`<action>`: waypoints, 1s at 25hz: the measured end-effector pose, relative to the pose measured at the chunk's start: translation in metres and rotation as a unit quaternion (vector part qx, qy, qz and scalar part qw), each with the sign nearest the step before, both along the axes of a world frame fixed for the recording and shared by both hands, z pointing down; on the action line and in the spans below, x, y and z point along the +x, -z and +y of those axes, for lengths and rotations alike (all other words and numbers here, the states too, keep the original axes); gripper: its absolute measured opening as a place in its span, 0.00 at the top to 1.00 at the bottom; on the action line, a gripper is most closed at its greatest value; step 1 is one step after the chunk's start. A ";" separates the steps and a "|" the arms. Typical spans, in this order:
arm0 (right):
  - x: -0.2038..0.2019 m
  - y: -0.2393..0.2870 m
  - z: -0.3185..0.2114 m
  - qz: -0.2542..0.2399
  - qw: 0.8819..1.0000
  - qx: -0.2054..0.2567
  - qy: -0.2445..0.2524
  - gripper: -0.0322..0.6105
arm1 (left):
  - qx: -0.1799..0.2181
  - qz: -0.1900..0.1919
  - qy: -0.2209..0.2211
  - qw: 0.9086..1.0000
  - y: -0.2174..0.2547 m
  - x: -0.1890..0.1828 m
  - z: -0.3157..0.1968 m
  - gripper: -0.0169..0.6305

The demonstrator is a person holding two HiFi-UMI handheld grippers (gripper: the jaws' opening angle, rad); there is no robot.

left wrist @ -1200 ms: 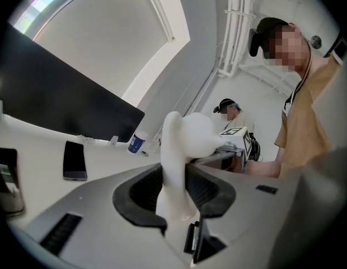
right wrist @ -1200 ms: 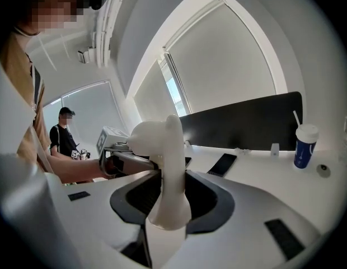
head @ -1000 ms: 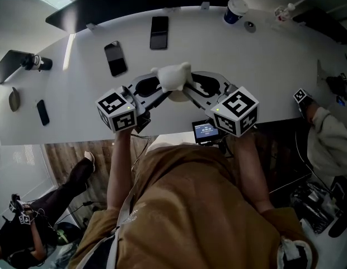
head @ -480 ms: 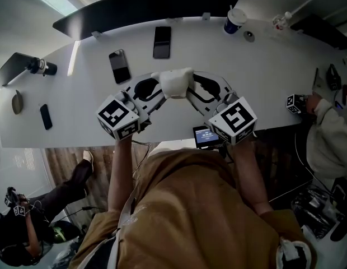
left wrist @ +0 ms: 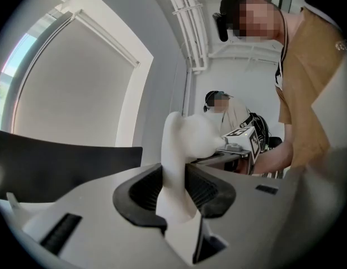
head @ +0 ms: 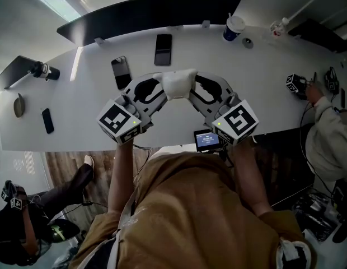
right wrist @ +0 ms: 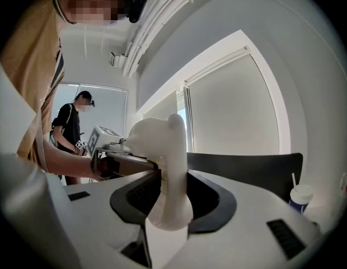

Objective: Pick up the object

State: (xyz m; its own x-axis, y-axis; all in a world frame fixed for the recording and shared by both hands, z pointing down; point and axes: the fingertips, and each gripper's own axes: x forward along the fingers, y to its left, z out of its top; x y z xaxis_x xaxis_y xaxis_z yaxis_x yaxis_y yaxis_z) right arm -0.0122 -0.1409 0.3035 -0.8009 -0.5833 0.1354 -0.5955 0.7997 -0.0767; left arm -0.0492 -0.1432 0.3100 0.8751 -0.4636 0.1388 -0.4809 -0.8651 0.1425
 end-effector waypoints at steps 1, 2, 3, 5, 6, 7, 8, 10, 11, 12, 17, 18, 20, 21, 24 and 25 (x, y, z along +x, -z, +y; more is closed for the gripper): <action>0.000 0.001 0.000 0.000 1.000 0.004 0.000 0.73 | 0.004 -0.001 0.001 1.000 0.001 0.000 0.000 0.77; 0.000 0.001 -0.001 0.003 1.000 0.006 -0.001 0.73 | 0.006 -0.002 0.002 1.000 0.002 0.000 -0.001 0.77; 0.001 0.002 -0.001 0.004 1.000 0.008 -0.002 0.73 | 0.006 -0.003 0.002 1.000 0.001 0.000 -0.001 0.77; 0.000 0.002 0.000 0.000 1.000 0.016 0.002 0.73 | 0.006 -0.005 0.002 1.000 0.001 0.001 -0.002 0.77; -0.001 0.002 0.000 -0.002 1.000 0.017 0.002 0.73 | 0.008 -0.004 0.002 1.000 0.001 0.001 -0.002 0.77; -0.001 0.002 0.001 -0.003 1.000 0.016 0.002 0.73 | 0.009 -0.004 0.002 1.000 0.001 0.001 -0.001 0.77; -0.002 0.003 0.001 -0.006 1.000 0.016 0.003 0.73 | 0.011 -0.003 0.002 1.000 0.001 0.001 -0.001 0.77; -0.001 0.004 0.000 -0.011 1.000 0.018 0.003 0.73 | 0.011 -0.005 0.004 1.000 0.001 0.000 -0.001 0.77; -0.001 0.005 0.000 -0.010 1.000 0.017 0.001 0.73 | 0.008 -0.007 0.004 1.000 0.000 -0.001 -0.001 0.77; -0.001 0.006 -0.001 -0.008 1.000 0.014 0.000 0.73 | 0.006 -0.009 0.003 1.000 0.000 -0.001 0.000 0.77; 0.000 0.005 -0.003 0.006 1.000 0.012 0.002 0.73 | 0.010 -0.008 0.002 1.000 0.003 0.000 -0.001 0.77; 0.000 0.004 -0.003 0.008 1.000 0.012 0.003 0.73 | 0.011 -0.008 0.003 1.000 0.003 0.000 -0.002 0.77; 0.000 0.003 -0.002 0.007 1.000 0.008 0.005 0.73 | 0.008 -0.009 0.003 1.000 0.002 0.000 -0.002 0.77; -0.001 0.002 -0.002 0.006 1.000 0.006 0.007 0.73 | 0.006 -0.008 0.003 1.000 0.001 0.000 -0.002 0.77; -0.002 0.003 0.000 -0.001 1.000 0.005 0.012 0.73 | 0.005 -0.011 0.002 1.000 0.000 0.000 -0.001 0.77; -0.002 0.003 0.000 -0.002 1.000 0.006 0.012 0.73 | 0.005 -0.014 0.002 1.000 0.000 0.000 -0.002 0.77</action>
